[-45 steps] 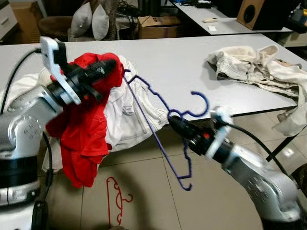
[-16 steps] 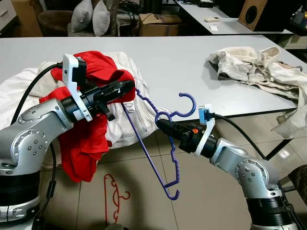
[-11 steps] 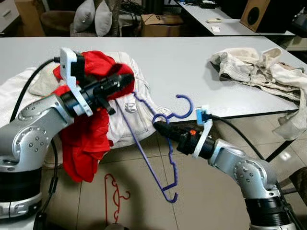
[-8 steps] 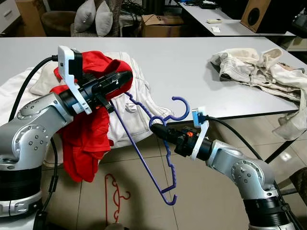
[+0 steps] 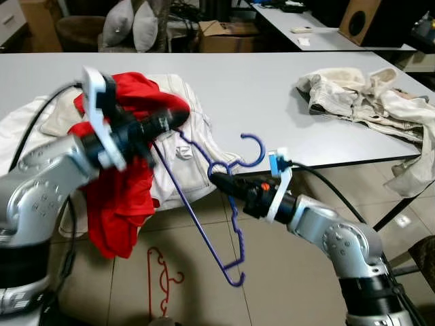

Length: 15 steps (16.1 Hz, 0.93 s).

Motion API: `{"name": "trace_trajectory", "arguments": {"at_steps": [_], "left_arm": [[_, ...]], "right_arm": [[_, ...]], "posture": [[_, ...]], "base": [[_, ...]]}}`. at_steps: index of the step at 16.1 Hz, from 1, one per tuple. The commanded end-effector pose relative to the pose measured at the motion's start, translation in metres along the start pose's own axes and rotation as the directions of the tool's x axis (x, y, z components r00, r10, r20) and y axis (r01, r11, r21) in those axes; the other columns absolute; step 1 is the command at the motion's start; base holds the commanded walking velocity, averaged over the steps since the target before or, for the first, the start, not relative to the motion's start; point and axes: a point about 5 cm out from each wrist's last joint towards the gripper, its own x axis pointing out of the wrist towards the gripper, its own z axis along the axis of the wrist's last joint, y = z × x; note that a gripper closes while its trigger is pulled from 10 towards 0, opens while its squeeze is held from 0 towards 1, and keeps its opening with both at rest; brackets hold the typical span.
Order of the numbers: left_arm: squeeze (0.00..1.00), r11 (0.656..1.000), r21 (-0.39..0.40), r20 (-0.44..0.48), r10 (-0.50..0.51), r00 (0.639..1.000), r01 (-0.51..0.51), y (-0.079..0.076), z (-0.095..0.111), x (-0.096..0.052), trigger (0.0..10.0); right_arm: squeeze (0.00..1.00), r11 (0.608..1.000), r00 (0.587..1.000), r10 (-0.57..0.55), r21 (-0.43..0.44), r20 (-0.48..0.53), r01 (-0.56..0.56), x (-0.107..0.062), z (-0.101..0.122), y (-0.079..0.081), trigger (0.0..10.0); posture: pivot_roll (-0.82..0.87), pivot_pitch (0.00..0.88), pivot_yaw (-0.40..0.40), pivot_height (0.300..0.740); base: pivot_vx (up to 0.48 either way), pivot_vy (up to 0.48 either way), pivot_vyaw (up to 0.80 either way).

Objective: Hang hanger

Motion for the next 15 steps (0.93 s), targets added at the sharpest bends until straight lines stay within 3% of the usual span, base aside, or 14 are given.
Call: {"name": "trace_trajectory", "arguments": {"at_steps": [1,15], "left_arm": [[0.0,0.998,0.002,-0.014,-0.059,0.998,0.059,-0.008,0.0007,0.0029,0.0],[0.0,0.997,-0.007,-0.023,-0.075,0.997,0.075,-0.0104,-0.0014,0.0028,0.0]], "right_arm": [[0.0,1.0,1.0,-0.015,-0.007,0.023,0.015,-0.0008,0.0061,-0.002,10.0],[0.0,1.0,0.999,-0.019,-0.003,0.031,0.019,-0.0002,0.0075,-0.0033,10.0]], "posture": [[0.07,0.015,-0.06,0.74],[0.07,0.014,-0.059,0.74]], "base": [[0.0,0.0,0.0],[0.0,0.0,0.0]]}}
